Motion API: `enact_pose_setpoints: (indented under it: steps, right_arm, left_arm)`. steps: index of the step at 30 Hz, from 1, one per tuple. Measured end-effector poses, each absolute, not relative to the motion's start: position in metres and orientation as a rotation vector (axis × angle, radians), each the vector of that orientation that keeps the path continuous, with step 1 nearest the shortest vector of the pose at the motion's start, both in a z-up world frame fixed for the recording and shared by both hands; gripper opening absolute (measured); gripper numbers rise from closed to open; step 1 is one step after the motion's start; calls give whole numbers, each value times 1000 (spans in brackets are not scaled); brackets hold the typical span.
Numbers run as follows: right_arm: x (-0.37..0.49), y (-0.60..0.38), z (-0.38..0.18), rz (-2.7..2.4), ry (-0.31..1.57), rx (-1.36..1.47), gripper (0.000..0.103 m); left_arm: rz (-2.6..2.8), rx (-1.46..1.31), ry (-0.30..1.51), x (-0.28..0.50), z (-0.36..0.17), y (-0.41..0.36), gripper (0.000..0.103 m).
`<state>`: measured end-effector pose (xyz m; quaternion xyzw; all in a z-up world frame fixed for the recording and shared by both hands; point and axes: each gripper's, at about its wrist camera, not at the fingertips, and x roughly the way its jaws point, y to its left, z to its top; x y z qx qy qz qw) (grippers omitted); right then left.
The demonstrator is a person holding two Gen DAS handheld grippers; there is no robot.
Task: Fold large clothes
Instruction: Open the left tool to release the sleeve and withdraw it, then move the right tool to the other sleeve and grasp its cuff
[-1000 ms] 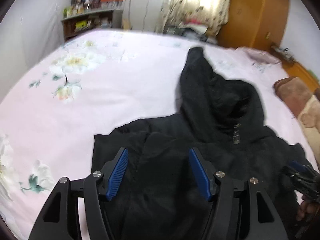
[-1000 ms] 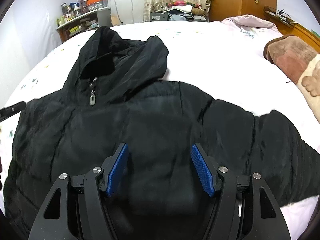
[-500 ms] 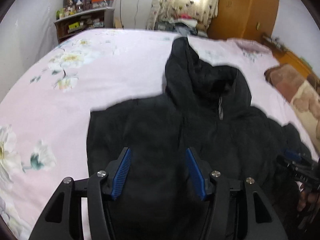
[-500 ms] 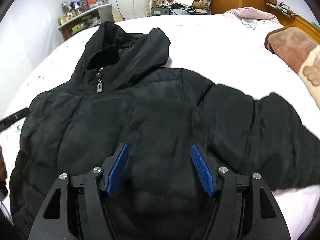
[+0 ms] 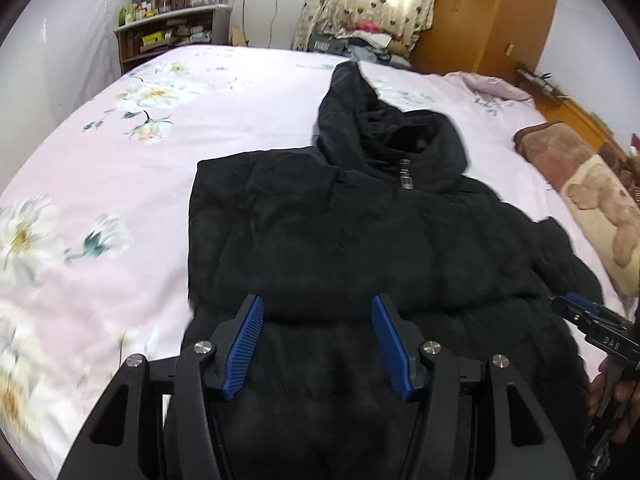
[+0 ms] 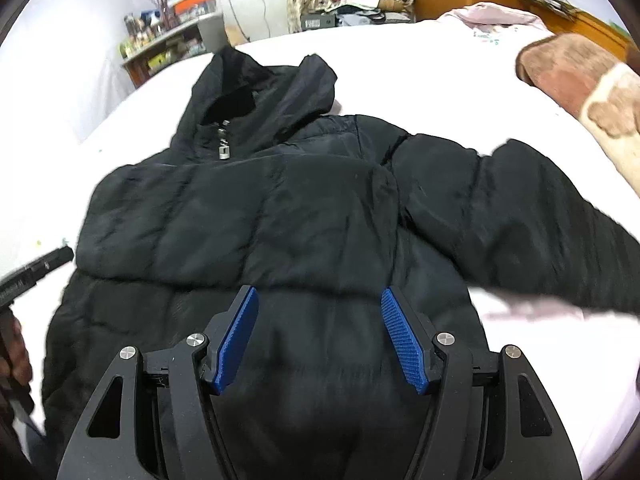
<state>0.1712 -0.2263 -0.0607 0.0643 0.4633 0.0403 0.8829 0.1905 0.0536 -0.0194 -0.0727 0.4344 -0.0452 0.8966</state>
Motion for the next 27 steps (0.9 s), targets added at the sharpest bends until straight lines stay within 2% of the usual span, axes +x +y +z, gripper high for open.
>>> enact_pose_setpoints:
  steps: [15, 27]
  right_arm:
    - [49, -232, 1, 44, 884, 152, 65]
    - [-3, -265, 34, -13, 801, 217, 65]
  left_arm:
    - [-169, -188, 826, 78, 42, 18, 59]
    - [-193, -154, 753, 57, 69, -6, 59]
